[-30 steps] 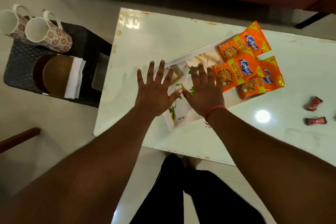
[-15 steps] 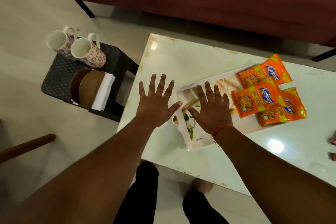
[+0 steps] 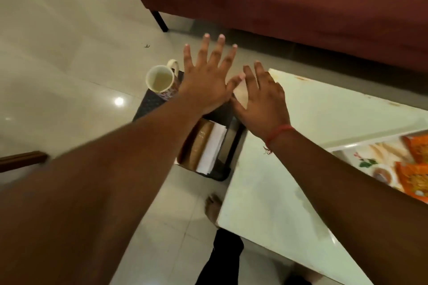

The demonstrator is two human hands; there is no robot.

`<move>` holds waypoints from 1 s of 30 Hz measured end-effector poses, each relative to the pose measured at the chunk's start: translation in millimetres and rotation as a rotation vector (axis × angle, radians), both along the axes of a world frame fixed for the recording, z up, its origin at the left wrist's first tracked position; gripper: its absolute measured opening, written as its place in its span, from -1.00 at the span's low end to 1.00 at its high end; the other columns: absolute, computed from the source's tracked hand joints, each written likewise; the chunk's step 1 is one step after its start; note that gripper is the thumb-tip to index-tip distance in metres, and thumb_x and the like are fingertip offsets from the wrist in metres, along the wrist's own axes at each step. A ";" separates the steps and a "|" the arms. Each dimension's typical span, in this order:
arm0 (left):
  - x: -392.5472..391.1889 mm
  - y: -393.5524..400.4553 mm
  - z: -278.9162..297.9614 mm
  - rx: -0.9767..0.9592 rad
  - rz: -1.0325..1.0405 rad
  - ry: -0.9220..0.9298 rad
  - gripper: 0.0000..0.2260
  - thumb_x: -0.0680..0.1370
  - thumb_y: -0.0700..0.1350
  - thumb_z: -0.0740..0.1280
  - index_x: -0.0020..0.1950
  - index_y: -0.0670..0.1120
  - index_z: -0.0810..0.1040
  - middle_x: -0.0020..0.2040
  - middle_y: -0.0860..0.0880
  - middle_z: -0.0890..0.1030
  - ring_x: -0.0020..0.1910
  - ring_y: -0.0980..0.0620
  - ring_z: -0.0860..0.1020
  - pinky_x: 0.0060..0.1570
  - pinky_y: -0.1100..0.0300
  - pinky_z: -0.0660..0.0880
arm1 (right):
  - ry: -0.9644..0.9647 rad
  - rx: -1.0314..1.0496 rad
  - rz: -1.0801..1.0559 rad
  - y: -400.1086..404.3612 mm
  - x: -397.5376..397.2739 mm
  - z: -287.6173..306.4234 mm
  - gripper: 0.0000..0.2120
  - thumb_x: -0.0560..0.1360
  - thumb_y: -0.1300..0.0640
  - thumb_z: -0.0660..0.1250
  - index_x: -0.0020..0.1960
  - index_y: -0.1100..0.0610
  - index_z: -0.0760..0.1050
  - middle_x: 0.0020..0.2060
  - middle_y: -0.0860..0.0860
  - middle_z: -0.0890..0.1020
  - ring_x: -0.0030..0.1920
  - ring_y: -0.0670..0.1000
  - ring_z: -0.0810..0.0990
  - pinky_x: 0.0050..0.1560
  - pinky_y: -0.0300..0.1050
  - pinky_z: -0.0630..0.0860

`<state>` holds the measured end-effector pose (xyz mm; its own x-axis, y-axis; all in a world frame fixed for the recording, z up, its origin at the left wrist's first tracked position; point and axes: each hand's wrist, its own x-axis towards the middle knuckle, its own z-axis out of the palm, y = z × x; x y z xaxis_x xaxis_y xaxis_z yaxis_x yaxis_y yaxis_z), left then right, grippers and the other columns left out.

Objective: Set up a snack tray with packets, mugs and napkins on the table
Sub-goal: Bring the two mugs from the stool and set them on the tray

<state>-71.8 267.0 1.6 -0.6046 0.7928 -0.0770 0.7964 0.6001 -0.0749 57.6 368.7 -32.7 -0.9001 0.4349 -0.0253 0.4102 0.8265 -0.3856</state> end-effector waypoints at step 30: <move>-83.4 -30.2 -3.4 -0.021 -0.068 -0.101 -0.44 0.42 0.08 0.46 0.33 0.01 0.32 0.30 -0.19 0.37 0.21 -0.27 0.40 -0.04 -0.17 0.52 | -0.097 -0.180 0.009 -26.9 -56.1 12.9 -0.30 0.30 -0.18 0.48 0.32 0.01 0.31 0.25 0.09 0.44 0.11 0.20 0.55 -0.05 -0.02 0.54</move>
